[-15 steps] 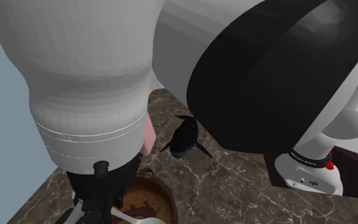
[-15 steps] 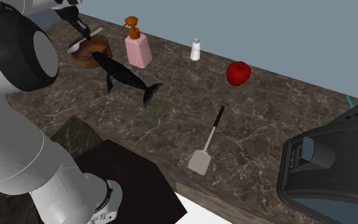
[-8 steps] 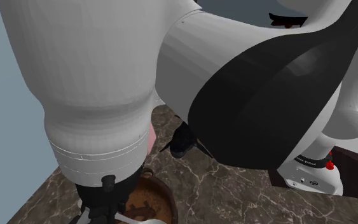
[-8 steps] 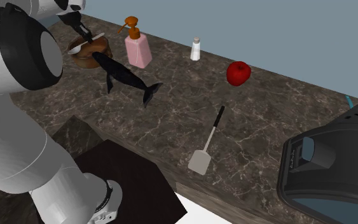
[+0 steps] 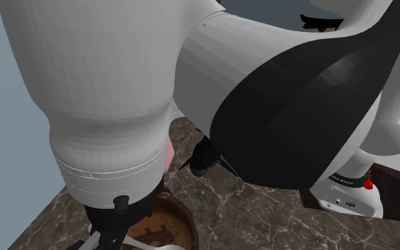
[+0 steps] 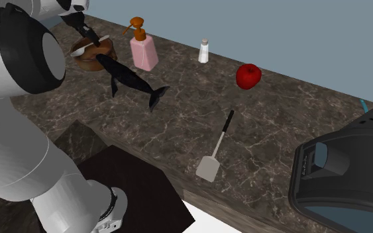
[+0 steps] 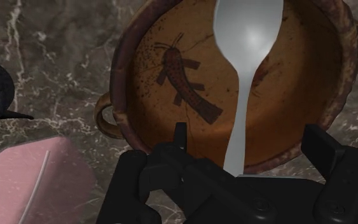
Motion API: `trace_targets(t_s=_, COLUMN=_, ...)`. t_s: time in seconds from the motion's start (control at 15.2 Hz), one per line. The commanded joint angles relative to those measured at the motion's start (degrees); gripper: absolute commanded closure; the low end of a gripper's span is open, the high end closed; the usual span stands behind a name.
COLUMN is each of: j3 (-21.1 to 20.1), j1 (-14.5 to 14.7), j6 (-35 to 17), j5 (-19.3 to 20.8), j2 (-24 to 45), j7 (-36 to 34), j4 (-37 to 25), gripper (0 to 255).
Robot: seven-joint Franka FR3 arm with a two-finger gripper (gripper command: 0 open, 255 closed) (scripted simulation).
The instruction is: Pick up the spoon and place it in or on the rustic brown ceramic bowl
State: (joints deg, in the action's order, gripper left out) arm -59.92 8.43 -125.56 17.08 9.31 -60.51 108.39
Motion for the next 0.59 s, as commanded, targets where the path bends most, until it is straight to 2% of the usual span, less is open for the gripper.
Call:
trace_targets(t_s=0.0, j3=0.0, j1=0.0, j6=0.0, j5=0.0, j2=0.0, j7=0.0, j4=0.0, gripper=0)
trace_targets(t_s=0.26, j3=-1.7, j1=-2.8, j6=5.2, j5=-7.2, j2=-6.2, j7=4.7, j4=-2.7, gripper=0)
trace_targets(t_s=0.53, j3=-1.5, j1=-2.7, j6=5.2, j5=-7.3, j2=-6.2, j7=4.7, j4=-2.7, gripper=0)
